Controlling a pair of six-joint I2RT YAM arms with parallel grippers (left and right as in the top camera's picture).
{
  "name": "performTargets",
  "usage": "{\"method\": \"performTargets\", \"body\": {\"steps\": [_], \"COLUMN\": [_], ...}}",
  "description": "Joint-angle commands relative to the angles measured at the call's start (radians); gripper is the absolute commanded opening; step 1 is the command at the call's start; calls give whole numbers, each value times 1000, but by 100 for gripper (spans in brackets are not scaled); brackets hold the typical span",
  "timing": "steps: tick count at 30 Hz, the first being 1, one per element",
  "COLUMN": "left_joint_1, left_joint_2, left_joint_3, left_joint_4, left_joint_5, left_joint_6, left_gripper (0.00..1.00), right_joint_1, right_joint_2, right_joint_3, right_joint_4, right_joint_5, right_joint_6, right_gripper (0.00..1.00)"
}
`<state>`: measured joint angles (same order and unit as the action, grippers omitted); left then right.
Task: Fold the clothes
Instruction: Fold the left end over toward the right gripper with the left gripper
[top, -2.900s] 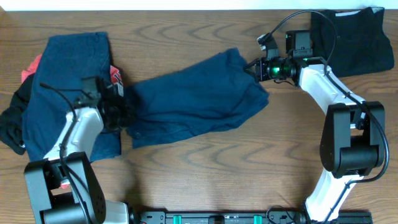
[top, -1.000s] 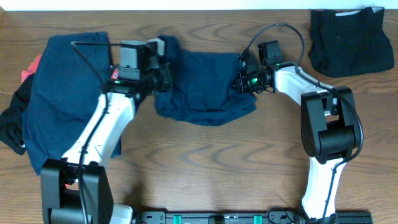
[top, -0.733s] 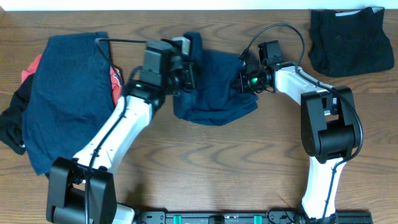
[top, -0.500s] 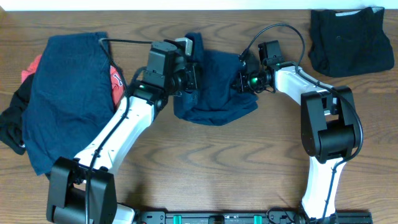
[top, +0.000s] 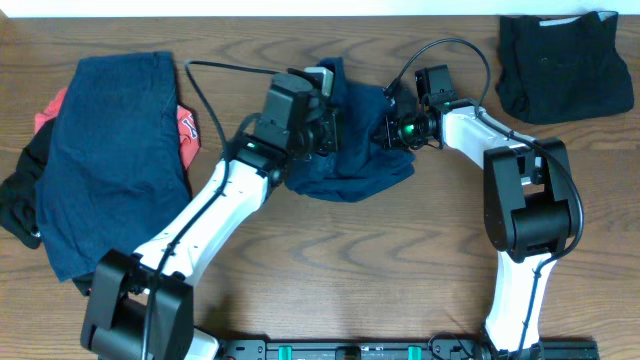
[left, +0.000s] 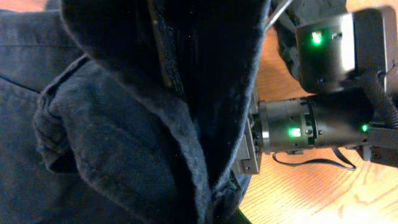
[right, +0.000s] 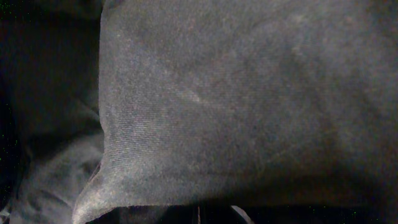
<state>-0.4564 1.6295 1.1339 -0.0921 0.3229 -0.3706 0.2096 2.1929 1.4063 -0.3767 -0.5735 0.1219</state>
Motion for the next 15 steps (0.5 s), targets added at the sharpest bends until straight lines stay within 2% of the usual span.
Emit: {"method": "performTargets", "body": {"steps": [1, 15], "left_joint_1": [-30, -92], "left_joint_2": [40, 177], "left_joint_3": [48, 48], "left_joint_4": [31, 232], "left_joint_5": [-22, -29], "left_joint_6": [-9, -10], "left_gripper": [6, 6], "right_joint_1": [8, 8], "right_joint_2": [84, 84], "right_joint_3": [-29, -29], "right_joint_4": [-17, -16], "right_joint_5": [83, 75], "right_joint_6": [5, 5], "right_gripper": [1, 1]}}
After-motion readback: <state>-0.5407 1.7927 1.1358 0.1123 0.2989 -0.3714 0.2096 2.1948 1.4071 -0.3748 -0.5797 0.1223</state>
